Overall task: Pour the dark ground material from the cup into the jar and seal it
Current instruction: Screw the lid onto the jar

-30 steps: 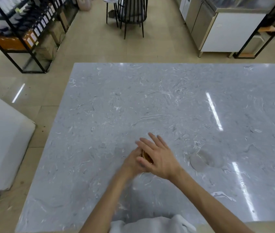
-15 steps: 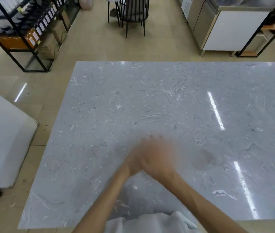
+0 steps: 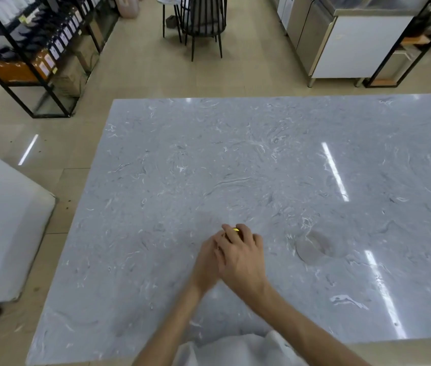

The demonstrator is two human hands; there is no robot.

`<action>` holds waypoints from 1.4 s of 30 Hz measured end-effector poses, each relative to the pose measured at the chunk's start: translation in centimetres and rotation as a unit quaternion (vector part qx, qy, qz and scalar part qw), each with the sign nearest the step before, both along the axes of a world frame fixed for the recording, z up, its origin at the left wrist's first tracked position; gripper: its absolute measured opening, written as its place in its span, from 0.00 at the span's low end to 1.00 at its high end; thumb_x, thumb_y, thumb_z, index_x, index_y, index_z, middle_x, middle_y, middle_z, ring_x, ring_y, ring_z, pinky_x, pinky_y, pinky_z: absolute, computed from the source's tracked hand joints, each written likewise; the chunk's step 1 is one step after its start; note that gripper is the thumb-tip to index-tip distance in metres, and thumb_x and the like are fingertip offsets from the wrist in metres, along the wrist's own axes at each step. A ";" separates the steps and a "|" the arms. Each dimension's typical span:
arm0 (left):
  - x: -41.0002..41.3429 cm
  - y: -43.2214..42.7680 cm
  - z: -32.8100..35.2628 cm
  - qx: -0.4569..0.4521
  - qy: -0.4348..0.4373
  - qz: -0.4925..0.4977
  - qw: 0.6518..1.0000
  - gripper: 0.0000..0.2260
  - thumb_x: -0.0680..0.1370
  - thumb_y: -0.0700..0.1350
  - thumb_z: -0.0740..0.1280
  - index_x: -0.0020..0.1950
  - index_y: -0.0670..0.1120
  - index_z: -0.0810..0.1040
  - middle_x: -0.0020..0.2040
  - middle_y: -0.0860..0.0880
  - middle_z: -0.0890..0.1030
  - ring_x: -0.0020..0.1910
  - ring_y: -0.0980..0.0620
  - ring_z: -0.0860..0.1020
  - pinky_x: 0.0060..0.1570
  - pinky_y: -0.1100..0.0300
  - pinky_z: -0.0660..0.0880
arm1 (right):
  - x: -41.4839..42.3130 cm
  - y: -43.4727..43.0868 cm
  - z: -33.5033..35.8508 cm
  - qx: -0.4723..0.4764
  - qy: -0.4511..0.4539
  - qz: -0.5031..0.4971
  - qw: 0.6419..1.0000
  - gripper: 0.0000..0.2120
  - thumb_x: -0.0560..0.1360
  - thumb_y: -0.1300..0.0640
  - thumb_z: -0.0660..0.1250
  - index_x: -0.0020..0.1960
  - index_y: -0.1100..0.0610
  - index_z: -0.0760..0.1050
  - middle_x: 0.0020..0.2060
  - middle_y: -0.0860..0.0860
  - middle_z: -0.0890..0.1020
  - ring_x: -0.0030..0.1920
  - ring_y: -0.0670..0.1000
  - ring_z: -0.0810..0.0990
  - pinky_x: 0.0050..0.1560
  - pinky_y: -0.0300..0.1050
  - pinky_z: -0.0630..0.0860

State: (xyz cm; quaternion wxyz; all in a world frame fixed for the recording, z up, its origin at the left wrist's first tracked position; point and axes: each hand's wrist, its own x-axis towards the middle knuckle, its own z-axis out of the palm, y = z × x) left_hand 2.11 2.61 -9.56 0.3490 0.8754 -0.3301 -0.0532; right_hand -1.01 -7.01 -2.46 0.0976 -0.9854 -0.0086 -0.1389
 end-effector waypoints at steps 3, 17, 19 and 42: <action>3.4 1.7 2.6 0.047 0.060 -0.099 0.992 0.19 0.76 0.44 0.72 0.67 0.47 0.76 0.63 0.46 0.80 0.62 0.62 0.73 0.60 0.76 0.61 | 1.1 -4.2 0.6 0.005 0.016 0.249 0.968 0.14 0.77 0.47 0.66 0.61 0.48 0.77 0.62 0.44 0.80 0.63 0.51 0.75 0.58 0.48 0.69; 2.4 2.2 2.0 0.036 0.061 -0.095 0.993 0.20 0.67 0.38 0.81 0.57 0.40 0.82 0.53 0.39 0.85 0.49 0.54 0.82 0.52 0.58 0.81 | -0.4 -2.6 -0.7 0.067 -0.023 0.190 0.979 0.09 0.79 0.48 0.64 0.52 0.51 0.79 0.53 0.48 0.81 0.55 0.54 0.78 0.54 0.48 0.72; 3.1 3.6 1.6 0.024 0.155 -0.110 0.981 0.26 0.66 0.51 0.82 0.61 0.57 0.79 0.57 0.54 0.84 0.54 0.63 0.80 0.54 0.58 0.80 | -0.3 -4.6 -0.8 0.073 -0.010 0.309 0.948 0.12 0.80 0.47 0.64 0.55 0.53 0.79 0.57 0.50 0.81 0.57 0.54 0.78 0.57 0.47 0.73; -1.2 -0.1 -0.4 -0.072 0.067 0.156 0.983 0.19 0.72 0.44 0.71 0.62 0.49 0.76 0.56 0.58 0.79 0.54 0.62 0.79 0.52 0.66 0.76 | 1.0 -0.7 -2.0 0.114 -0.110 -0.002 0.987 0.03 0.73 0.54 0.68 0.42 0.52 0.79 0.44 0.46 0.82 0.49 0.52 0.80 0.44 0.46 0.73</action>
